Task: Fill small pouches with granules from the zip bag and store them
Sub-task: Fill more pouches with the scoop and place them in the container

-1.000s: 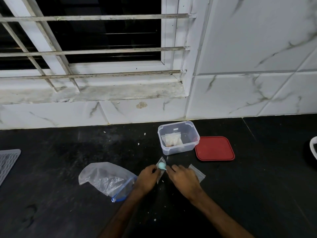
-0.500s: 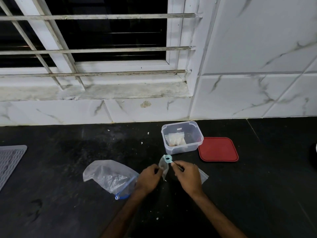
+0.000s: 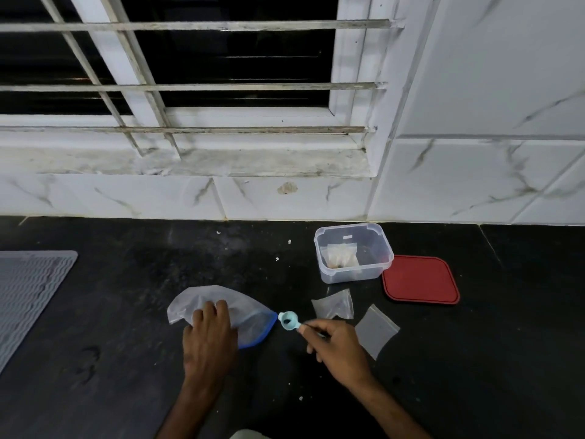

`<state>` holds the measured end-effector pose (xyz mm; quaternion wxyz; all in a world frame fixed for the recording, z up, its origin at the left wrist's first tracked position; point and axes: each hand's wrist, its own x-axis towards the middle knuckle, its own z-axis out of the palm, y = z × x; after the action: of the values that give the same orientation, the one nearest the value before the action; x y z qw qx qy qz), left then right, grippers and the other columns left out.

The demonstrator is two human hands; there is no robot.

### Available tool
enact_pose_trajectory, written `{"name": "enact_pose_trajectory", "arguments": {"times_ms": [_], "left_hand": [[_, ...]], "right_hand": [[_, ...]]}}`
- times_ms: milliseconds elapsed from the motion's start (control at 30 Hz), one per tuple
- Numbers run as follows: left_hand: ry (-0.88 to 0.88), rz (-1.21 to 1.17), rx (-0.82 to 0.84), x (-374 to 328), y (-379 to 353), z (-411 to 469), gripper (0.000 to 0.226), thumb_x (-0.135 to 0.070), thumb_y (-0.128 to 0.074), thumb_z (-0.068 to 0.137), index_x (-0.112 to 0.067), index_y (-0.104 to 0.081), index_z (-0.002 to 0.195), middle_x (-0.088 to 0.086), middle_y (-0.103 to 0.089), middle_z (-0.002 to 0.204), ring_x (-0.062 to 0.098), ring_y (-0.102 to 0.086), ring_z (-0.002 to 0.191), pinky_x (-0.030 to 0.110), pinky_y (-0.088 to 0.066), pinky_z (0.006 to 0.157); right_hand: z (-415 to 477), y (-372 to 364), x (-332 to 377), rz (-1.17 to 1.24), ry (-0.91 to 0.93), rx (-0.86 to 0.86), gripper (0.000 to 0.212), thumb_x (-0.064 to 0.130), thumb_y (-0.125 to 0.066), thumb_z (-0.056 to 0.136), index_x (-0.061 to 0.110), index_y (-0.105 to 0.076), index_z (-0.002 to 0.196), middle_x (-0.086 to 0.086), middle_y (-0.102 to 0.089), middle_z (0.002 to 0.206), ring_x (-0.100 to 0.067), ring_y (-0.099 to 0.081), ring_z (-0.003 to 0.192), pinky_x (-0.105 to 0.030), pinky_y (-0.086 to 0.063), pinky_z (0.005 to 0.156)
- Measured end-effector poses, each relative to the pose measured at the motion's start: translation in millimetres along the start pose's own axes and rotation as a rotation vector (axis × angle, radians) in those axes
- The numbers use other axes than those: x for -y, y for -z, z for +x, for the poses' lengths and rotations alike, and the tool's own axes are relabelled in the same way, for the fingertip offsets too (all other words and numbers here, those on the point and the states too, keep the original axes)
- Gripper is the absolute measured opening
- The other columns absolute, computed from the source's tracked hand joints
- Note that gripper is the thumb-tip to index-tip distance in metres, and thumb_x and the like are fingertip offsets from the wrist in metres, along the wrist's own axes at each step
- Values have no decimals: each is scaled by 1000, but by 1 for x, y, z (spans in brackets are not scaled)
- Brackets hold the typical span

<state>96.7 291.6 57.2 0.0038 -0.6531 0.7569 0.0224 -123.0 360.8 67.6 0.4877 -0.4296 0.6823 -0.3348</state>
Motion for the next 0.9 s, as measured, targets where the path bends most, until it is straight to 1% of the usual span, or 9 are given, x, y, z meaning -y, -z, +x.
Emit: {"name": "enact_pose_trajectory", "arguments": {"times_ms": [167,300,433,500,600,667,700,800,900], "left_hand": [[89,-269,-86,7,21,9,33,-31,-64,90,-18,-54,119,3,-69,108,20,-68,86,28,-47,58],[13,-396,-55,5,39,10,15,-27,-64,91,-23,-54,102,-5,-65,94,10,-60,74,20,-35,55],[-157,-400,-34,-10,50,-4,7,-31,-64,91,-29,-58,93,-15,-55,88,3,-53,74,14,-35,58],[-204,-420,-33,-16,54,-11,4,-31,-65,91,-29,-61,89,-15,-56,87,4,-52,73,16,-35,58],[-319,-442,-59,-21,58,-14,5,-28,-69,86,-29,-64,83,-16,-59,81,0,-52,66,8,-30,53],[-382,-410,-87,-26,61,-12,3,-31,-69,85,-29,-66,85,-18,-58,83,-3,-52,70,6,-30,54],[-403,-417,-84,-28,63,-12,4,-31,-70,85,-29,-67,87,-18,-58,85,-3,-52,74,6,-32,57],[-455,-457,-112,-34,68,-9,5,-30,-68,87,-28,-71,91,-16,-62,89,-2,-56,79,8,-39,62],[-477,-540,-36,-30,69,1,9,-36,-65,91,-32,-71,97,-20,-61,88,-8,-53,77,7,-38,64]], "right_hand": [[-1,-6,20,251,-86,96,16,27,-61,92,21,-75,89,-2,-62,64,-10,-49,54,-19,-40,49],[-4,-20,29,124,57,171,17,25,-61,92,15,-74,88,-2,-64,62,-10,-53,51,-23,-45,48],[10,-39,42,-360,327,46,18,25,-56,94,15,-70,96,0,-71,83,-6,-66,71,-28,-58,69],[15,-44,54,-627,382,4,19,17,-52,93,8,-67,100,-8,-70,97,-21,-66,89,-36,-55,80],[34,-56,66,-984,160,312,17,13,-51,96,4,-62,106,-15,-62,117,-32,-59,108,-38,-49,88],[45,-64,65,-1169,13,456,26,16,-56,95,8,-56,120,-12,-53,132,-29,-52,120,-28,-54,77],[46,-66,58,-1188,66,407,31,17,-54,96,7,-54,125,-13,-52,134,-28,-52,121,-24,-55,70],[40,-66,40,-1088,299,257,32,18,-36,103,3,-50,127,-13,-54,129,-25,-53,120,-30,-44,96],[36,-61,33,-826,218,141,30,17,-39,101,3,-57,120,-7,-55,103,-29,-57,113,-35,-43,96]]}}
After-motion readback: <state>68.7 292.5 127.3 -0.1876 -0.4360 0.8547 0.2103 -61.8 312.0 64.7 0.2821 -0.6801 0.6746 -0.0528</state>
